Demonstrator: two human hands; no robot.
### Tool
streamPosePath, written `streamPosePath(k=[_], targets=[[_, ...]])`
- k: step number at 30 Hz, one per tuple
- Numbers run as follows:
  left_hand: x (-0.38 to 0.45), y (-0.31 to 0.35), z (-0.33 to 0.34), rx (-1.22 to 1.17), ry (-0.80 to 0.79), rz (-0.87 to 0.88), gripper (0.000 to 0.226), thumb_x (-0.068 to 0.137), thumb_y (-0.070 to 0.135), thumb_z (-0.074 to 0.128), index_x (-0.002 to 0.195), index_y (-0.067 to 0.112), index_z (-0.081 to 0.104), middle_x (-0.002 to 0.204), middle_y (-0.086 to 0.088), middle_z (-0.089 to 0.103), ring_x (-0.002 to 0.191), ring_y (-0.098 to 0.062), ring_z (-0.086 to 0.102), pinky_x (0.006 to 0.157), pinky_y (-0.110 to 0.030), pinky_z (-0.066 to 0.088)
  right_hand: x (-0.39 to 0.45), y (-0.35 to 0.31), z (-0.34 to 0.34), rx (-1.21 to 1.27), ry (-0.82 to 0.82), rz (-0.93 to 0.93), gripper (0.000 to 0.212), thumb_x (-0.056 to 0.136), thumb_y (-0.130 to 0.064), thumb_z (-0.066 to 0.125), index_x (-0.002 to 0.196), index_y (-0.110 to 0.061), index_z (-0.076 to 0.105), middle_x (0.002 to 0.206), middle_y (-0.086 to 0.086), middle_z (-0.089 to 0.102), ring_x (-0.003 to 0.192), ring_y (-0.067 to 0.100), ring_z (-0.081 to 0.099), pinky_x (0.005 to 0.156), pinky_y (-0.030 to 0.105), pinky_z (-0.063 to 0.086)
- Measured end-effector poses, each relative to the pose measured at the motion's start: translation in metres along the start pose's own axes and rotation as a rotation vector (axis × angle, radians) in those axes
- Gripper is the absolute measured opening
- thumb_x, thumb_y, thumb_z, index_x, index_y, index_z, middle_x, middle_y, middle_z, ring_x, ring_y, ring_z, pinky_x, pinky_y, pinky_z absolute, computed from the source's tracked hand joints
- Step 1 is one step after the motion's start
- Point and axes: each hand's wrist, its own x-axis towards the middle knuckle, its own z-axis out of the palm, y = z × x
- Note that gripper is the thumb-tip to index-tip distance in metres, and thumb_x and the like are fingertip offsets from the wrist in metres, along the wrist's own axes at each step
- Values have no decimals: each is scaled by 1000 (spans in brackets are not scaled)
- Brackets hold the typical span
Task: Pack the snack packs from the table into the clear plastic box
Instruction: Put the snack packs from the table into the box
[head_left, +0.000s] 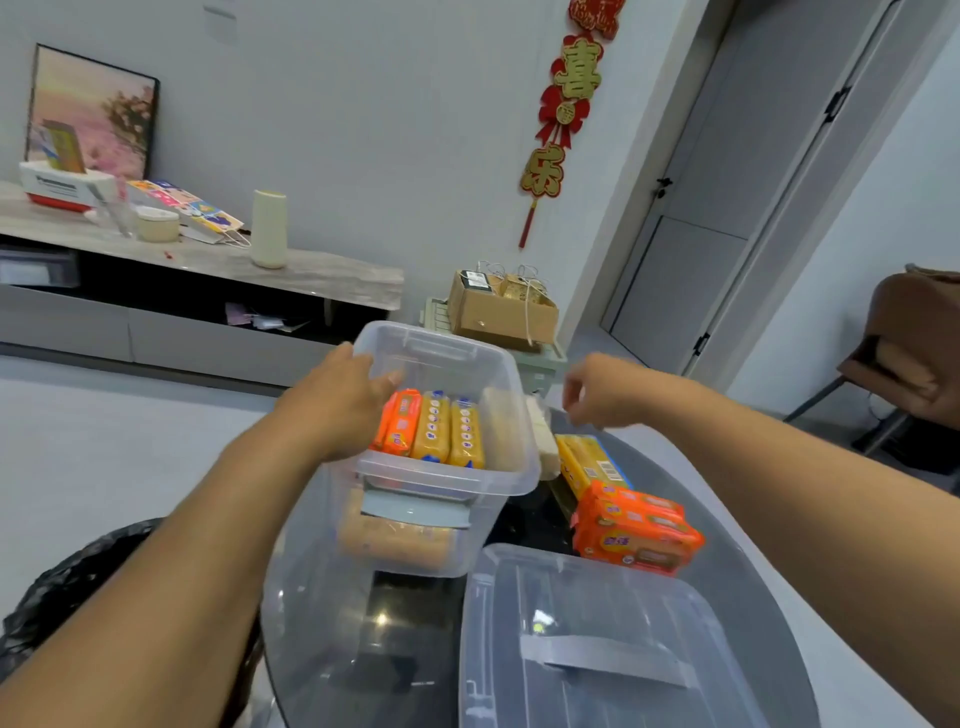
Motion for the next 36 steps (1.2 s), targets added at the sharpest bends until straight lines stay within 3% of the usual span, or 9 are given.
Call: streamPosePath(k=[4, 10, 16, 19, 21, 27, 30, 33, 36], targets=[[-3, 7, 1, -40, -3, 8, 48, 107, 26, 30, 152, 12, 31, 155, -12, 29, 144, -27, 26, 111, -47, 32, -31, 27, 21, -247, -486, 110, 73, 80, -39, 84, 145, -26, 53, 145, 3, 55, 126, 27, 59, 105, 44, 48], [7, 3, 11, -327, 56, 3, 46, 104, 29, 37, 132, -5, 50, 142, -27, 44, 129, -43, 42, 104, -48, 35, -36, 61, 78, -290, -310, 135, 117, 62, -46, 92, 154, -41, 19, 144, 2, 39, 122, 32, 55, 93, 46, 54], [6, -3, 11, -368, 77, -8, 44, 104, 28, 38, 126, -7, 53, 137, -28, 47, 126, -44, 43, 103, -49, 36, -32, 68, 87, -337, -238, 68, 110, 61, -63, 84, 152, -41, 27, 143, 2, 47, 125, 29, 50, 102, 42, 42], [5, -4, 10, -383, 86, -11, 43, 103, 28, 39, 128, -6, 52, 138, -27, 46, 127, -44, 43, 103, -48, 36, -34, 72, 87, -388, -237, 50, 76, 57, -73, 74, 121, -38, 51, 116, -4, 62, 105, 22, 51, 91, 38, 41], [5, -4, 9, -387, 94, -8, 43, 103, 28, 38, 130, -4, 52, 140, -26, 46, 128, -43, 43, 103, -48, 36, -35, 72, 80, -376, -217, 50, 66, 54, -74, 70, 106, -38, 51, 101, -7, 61, 95, 19, 53, 84, 36, 45], [-6, 12, 1, -315, 49, -44, 49, 108, 28, 20, 154, 12, 28, 160, -13, 24, 149, -25, 16, 117, -46, 21, -47, 42, -37, -73, -17, 30, 67, 66, -53, 87, 118, -25, 58, 100, -4, 66, 90, 18, 66, 82, 36, 60], [-11, 18, 1, -409, 60, -40, 58, 105, 45, 16, 154, 15, 27, 159, -13, 29, 148, -26, 20, 117, -47, 22, -56, 9, -95, 114, 132, -97, 67, 65, -48, 91, 119, -24, 59, 105, -2, 69, 94, 21, 69, 85, 42, 61], [-7, 13, 5, -556, 100, -92, 76, 95, 66, 12, 149, 20, 38, 156, -9, 36, 142, -28, 34, 111, -47, 28, -51, -39, -107, 306, 13, -258, 66, 68, -44, 92, 123, -27, 60, 110, -6, 71, 99, 16, 70, 91, 36, 57], [-3, 5, 7, -606, 134, -20, 73, 94, 67, 7, 136, 31, 55, 141, -7, 55, 132, -25, 48, 104, -42, 36, -26, -86, -85, 275, -176, -317, 59, 72, -41, 91, 124, -26, 66, 111, -5, 76, 98, 16, 74, 92, 33, 56]])
